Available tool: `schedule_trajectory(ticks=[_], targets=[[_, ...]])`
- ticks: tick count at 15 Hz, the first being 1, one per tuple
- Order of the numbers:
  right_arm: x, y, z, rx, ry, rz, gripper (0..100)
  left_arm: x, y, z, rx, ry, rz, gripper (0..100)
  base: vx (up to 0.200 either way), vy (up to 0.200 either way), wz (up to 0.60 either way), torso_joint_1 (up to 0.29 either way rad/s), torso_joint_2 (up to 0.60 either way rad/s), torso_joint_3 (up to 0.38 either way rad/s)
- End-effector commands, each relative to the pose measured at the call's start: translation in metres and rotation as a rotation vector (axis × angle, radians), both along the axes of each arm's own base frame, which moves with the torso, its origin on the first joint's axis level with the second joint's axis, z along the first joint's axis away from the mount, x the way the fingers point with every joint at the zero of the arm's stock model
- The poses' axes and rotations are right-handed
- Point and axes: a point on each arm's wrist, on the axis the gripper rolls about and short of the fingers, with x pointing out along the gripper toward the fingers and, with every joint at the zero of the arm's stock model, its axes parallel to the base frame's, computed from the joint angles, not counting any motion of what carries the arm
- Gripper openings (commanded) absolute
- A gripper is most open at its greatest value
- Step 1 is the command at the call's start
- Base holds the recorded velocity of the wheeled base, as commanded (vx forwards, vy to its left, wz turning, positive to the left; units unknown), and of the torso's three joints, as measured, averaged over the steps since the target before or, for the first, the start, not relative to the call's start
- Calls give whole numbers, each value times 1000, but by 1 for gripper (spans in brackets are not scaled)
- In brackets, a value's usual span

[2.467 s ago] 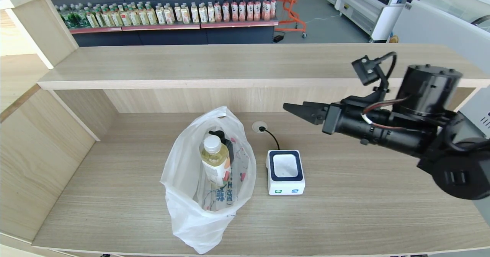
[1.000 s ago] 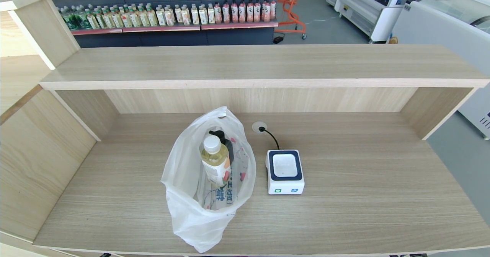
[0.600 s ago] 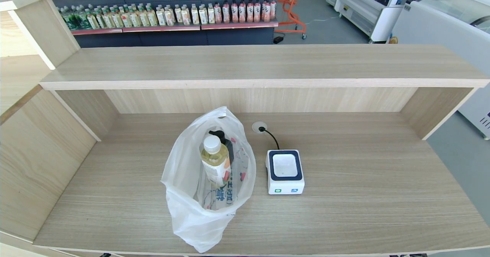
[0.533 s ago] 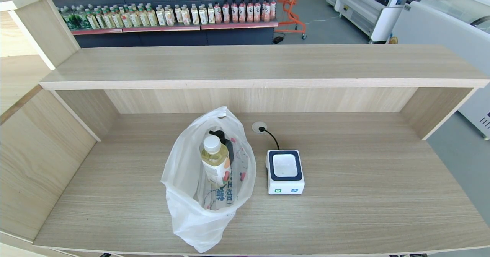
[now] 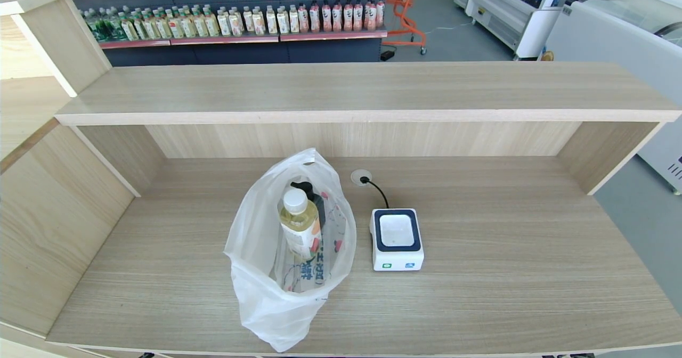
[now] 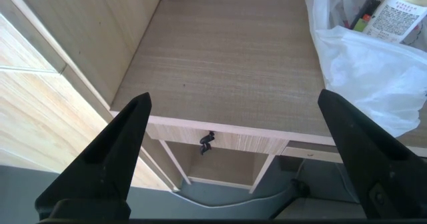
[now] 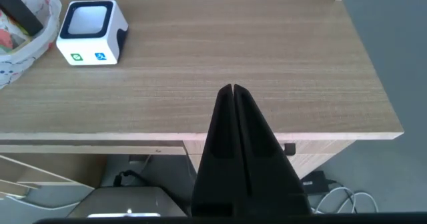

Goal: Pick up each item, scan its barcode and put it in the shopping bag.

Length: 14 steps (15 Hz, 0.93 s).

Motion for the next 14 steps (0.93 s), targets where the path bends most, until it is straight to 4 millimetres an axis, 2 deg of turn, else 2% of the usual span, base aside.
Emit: schedule_trajectory(ticks=[1,2,5,9,11,14], targets=[[0,0,0,0,4,1,0,0,0,0,-1,0,0,100,0,0,0,0,0,0],[0,0,0,0,4,-1,0,0,0,0,-1,0,0,100,0,0,0,0,0,0],[0,0,0,0,4,1,0,0,0,0,11,1,0,100,0,-200,0,1,-1,-1],[0,0,0,0,4,1,0,0,0,0,10,1,0,100,0,0,0,0,0,0],[0,0,0,0,4,-1,0,0,0,0,10,1,0,100,200,0,0,-2,2,7],[0,0,0,0,4,-1,0,0,0,0,10,1,0,100,0,0,0,0,0,0]])
